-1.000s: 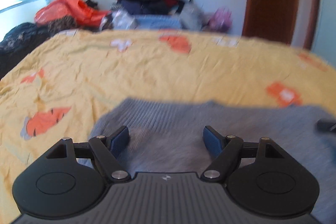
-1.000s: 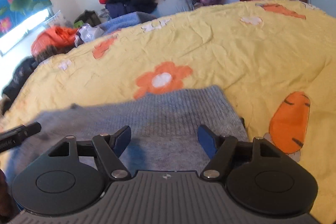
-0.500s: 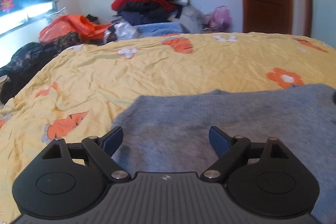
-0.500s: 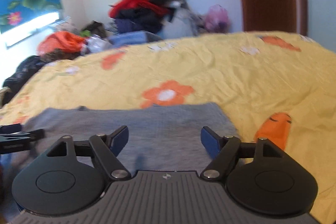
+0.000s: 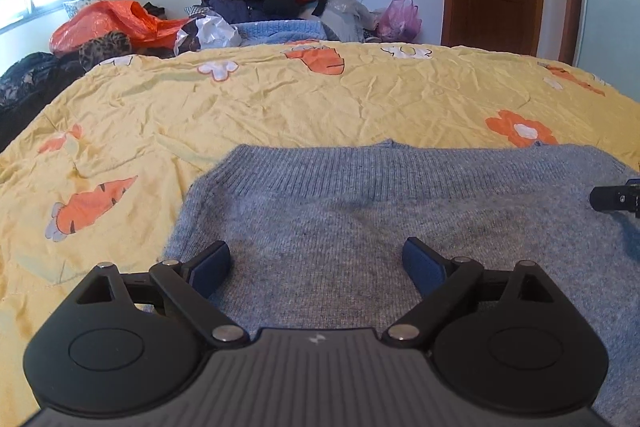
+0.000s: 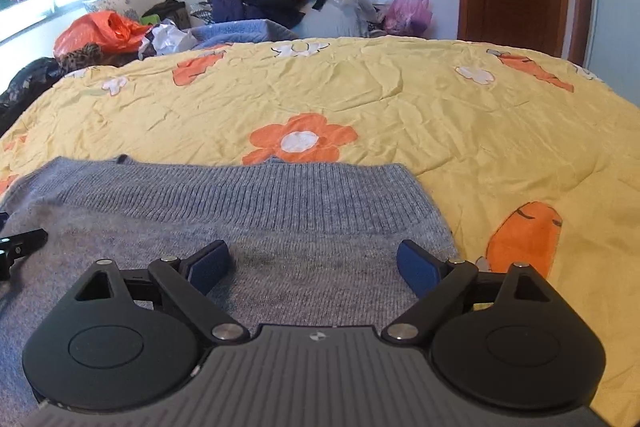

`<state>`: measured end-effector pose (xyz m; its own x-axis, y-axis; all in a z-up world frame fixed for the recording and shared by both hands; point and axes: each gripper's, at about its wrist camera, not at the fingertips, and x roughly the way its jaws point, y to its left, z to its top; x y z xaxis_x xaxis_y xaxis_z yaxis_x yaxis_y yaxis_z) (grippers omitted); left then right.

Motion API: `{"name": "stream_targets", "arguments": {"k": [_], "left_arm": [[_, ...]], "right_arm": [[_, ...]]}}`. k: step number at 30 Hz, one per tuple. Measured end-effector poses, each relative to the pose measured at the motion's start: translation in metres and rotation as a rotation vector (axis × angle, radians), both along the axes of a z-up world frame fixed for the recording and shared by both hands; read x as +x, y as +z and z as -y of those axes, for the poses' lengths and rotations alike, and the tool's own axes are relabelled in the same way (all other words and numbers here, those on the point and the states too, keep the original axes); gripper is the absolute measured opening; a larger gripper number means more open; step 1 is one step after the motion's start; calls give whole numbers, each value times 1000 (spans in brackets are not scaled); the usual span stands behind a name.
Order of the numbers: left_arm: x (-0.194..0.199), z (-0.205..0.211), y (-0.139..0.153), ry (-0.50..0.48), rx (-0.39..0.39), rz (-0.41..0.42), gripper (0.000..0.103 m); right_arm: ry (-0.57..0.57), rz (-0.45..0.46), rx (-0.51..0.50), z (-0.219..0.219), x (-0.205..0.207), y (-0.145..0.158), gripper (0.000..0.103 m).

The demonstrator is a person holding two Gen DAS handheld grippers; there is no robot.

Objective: Fold small clothes

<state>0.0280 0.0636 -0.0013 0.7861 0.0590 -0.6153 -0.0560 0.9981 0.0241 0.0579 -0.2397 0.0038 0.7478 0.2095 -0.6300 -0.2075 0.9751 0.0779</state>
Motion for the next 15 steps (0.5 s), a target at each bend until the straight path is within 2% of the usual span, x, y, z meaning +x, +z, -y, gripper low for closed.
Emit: {"name": "stream_targets", "arguments": {"k": [3,5,7,9,12,13,15], "left_arm": [[0,-1,0,3,-12,-2,94],[0,-1,0,3,-11,-2,95],[0,-1,0,3,-14,-2,95],[0,-2,0,4,-18,-2,95],[0,-2,0,6,-23,-1,95],[-1,-2,0,6,-26,-1,95],[0,-3,-1,4,-29,-6,95]], "right_arm": [[35,13,32,-14,-6,22,86],[115,48,41,-37,-6,41,89],[193,42,44,-60,0,48,93],[257,-36,64,-85,17,44,94],[300,-195,90,-116,41,19,92],[302,-222,70,-124,45,9,99],[318,-123,-36,-137,38,-2,103]]}}
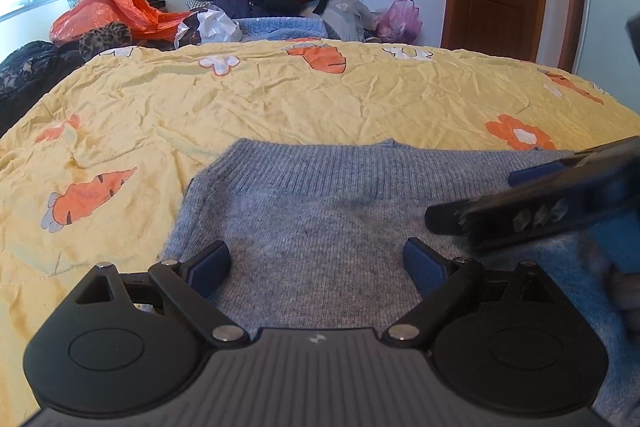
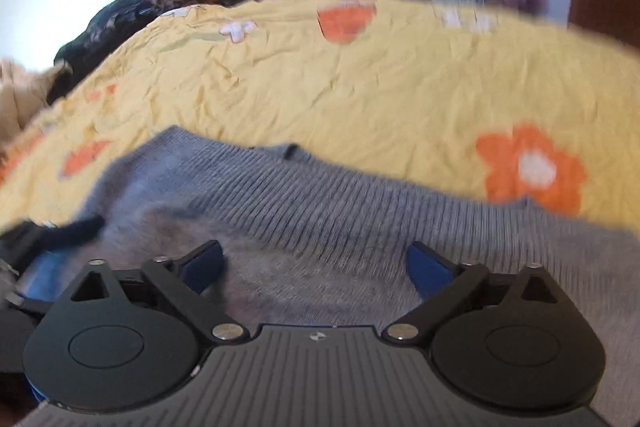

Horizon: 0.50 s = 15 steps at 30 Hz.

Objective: Fold small clothes

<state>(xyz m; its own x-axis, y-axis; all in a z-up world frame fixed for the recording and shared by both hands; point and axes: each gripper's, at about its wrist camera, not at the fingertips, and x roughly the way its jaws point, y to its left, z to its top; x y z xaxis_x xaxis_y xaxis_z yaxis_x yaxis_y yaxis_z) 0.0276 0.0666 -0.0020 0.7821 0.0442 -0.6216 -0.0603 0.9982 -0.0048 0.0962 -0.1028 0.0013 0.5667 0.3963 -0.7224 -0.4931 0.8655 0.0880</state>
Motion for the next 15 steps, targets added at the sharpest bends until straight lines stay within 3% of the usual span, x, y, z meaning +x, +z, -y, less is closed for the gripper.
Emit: {"name": "stream_targets", "arguments": {"k": [1,4,5,6,7,10,12,15], "left_arm": [[-1,-1,1,1,-7,5,95],[-19,-10,8,53,-39,69,95],[-32,-15,11,77,-58,96,95],[-48,-22,14,98,-94,117,95],[-65,-29,15,106,-153,140,95],[-116,-54,12,152,-379,169,95],[-145,-63,9,200,-503,187,95],[-167,-61,8,216,-556,184,95]], "right_arm": [[-5,38,-10,-1,-2,-3,103],[-1,26,-20,-1,0,0,102],[-6,13,-10,2,2,4,99],[-27,3,13,7,4,9,89],[-50,-3,47,12,2,15,85],[-11,6,171,16,-5,30,85],[48,1,180,-3,-7,34,85],[127,6,141,-42,-7,28,85]]}}
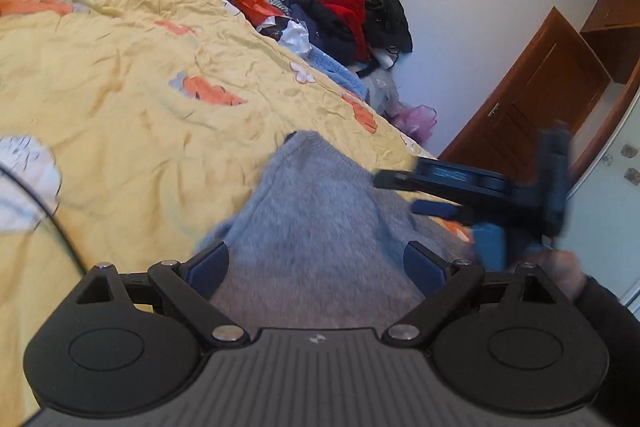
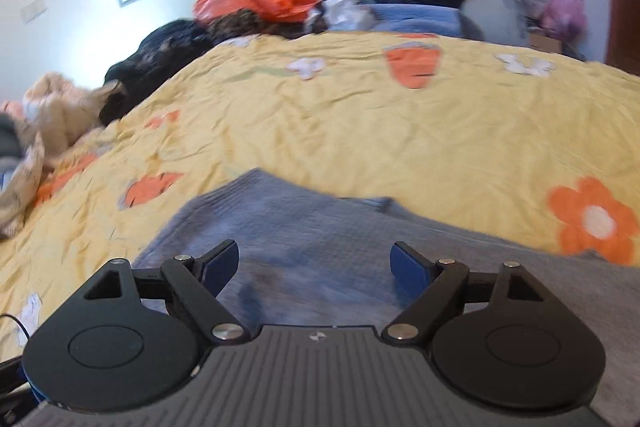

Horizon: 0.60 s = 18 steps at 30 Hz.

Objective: Fold small clothes

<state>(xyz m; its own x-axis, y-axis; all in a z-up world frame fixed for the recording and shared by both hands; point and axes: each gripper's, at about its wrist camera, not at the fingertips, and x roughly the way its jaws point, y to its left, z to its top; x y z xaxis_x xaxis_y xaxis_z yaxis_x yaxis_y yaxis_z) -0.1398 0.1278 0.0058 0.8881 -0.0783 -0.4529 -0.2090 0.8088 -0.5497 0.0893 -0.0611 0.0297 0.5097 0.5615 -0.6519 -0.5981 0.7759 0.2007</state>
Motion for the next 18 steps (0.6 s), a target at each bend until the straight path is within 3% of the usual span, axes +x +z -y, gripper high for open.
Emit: {"name": "stream_targets", "arguments": {"k": [2,4,8,10,12,14,18], "left_arm": [[0,3,0,-19,15,-19,95],[0,0,-2,0,-13,-38,95],[-10,-7,-3,76,-108,-45,95],[-20,-8,-3,113,-141,-43,95],[-27,-9,-6,129,-173,-55,95],[-30,-10,-10,141,-187,-64,95],[-23,-10,-10,149,-185,-61,97]], "right_arm": [[32,6,-99,-28,3,-14,85],[38,74,-159,-41,4,-29,102],[18,10,-100,-34,18,-25,101],[-16,14,-81,-24,10,-19,90],[-39,8,-14,-9,-1,-9,91],[-19,19,54,6,-17,3,92],[34,52,56,18,-42,22,93]]}}
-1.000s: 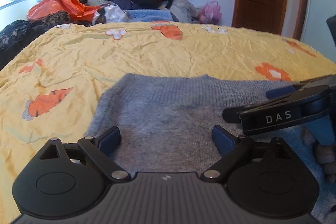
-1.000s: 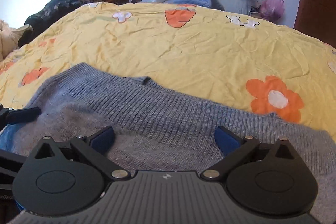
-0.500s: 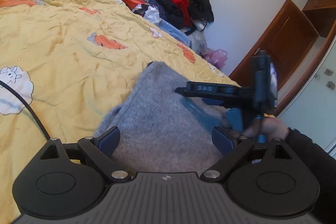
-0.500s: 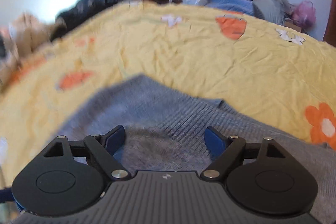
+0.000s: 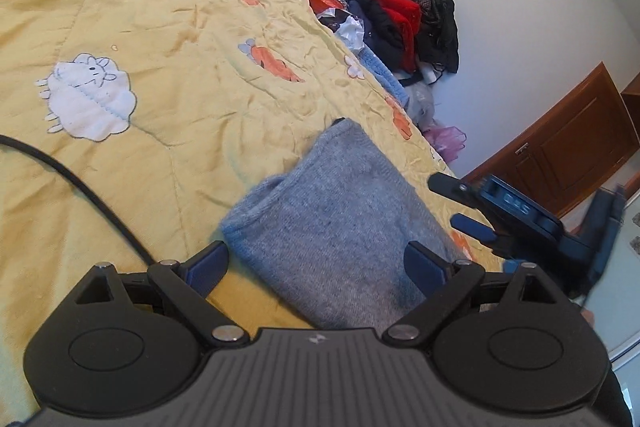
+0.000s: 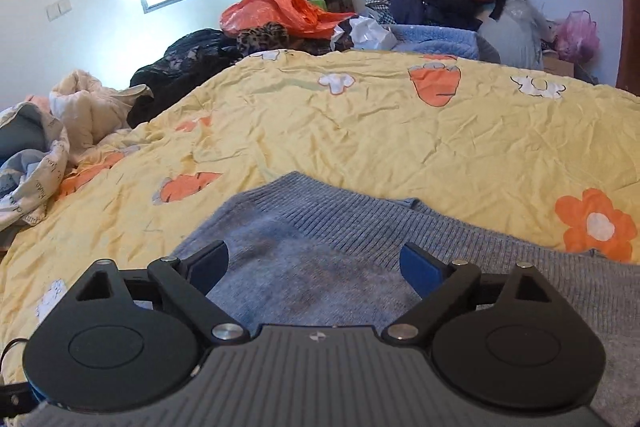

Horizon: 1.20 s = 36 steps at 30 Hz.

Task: Fold small clothes
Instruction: 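Grasp a sweater corner with the left tool while the right tool grasps the navy sleeve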

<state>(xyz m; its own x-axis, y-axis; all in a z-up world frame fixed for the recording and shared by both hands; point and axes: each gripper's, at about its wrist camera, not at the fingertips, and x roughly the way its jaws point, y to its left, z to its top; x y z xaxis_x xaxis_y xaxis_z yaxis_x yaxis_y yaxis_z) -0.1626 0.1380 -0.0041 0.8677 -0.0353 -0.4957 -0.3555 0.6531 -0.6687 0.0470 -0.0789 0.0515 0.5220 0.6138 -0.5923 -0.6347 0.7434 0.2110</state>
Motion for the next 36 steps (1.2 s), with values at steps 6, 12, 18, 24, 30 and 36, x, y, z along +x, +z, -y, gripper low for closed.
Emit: {"name": "stream_targets", "arguments": {"k": [6,12,18,24,30,36], "left_arm": [[26,-2,-2,94,32,18,85],[46,0,-1,63,148,-103,9],[41,69,36,-156,484,65,8],[42,124,37,-351,685,126,8],[44,132,36,-424,746,116,8],[59,162,52,-625,797,134,8]], "right_arm": [[23,-53,73,5,-6,12,94],[51,-195,148,3,6,15,94],[153,-346,125,-28,33,17,94],[254,-435,-2,-72,51,9,88],[193,-389,-78,-66,67,-1,37],[225,-292,-38,-11,67,11,19]]}}
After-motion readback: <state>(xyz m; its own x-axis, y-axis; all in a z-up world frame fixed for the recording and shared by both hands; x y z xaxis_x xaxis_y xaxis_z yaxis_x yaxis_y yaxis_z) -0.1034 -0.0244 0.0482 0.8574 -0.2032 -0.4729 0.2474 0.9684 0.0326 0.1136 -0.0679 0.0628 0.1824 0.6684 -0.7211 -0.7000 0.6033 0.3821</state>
